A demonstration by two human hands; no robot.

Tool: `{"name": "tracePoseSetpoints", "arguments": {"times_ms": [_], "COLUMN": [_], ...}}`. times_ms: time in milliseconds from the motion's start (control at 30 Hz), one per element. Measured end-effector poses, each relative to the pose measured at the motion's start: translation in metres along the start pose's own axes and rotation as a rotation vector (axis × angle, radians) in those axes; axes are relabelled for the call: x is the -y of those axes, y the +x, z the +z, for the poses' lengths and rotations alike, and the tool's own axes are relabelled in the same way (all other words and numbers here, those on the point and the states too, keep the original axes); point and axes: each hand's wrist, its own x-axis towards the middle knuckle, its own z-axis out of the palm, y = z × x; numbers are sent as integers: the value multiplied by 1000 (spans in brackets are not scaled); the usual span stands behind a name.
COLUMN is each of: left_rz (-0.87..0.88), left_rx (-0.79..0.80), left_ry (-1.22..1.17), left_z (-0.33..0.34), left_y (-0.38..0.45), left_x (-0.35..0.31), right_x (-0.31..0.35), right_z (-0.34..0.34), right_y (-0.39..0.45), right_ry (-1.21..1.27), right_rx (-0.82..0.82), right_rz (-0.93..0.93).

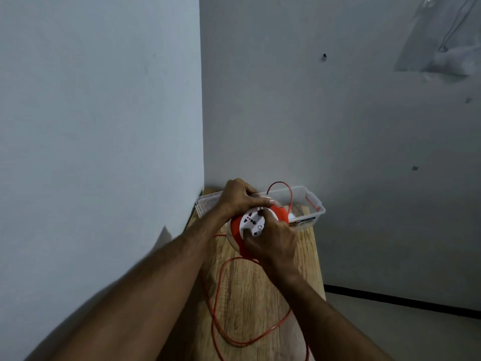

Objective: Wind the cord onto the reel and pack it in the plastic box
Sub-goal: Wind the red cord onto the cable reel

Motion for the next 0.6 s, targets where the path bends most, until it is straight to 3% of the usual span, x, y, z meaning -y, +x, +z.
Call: {"name": "tracePoseSetpoints", "arguments": {"times_ms": [133,233,267,333,400,467,533,600], "left_rz": [6,28,25,5,-24,-63,-77,-58], "left_rx": [-43,-52,-46,-24,-17,-28,-25,4], "left_ry": [7,42,44,28,-3,-43,-53,-39], "left_z": [8,15,16,16,11,6,-1,-4], "left_y": [-1,-5,-6,-5,-2,1,2,2], "left_x": [3,5,6,8,10,12,10,9], "right_x": [20,29,31,26,25,22,20,13], "right_z": [10,14,14,17,15,7,-3,-12], "right_y": [2,14,18,25,26,18,7,-1], "right_ry": [496,1004,1175,1398,1445,1283,904,483], "right_rx": [-121,-194,-233,-248,-147,-112,-189,-161], "right_rz": [731,1336,1460,1535,1497,1361,908,225]}}
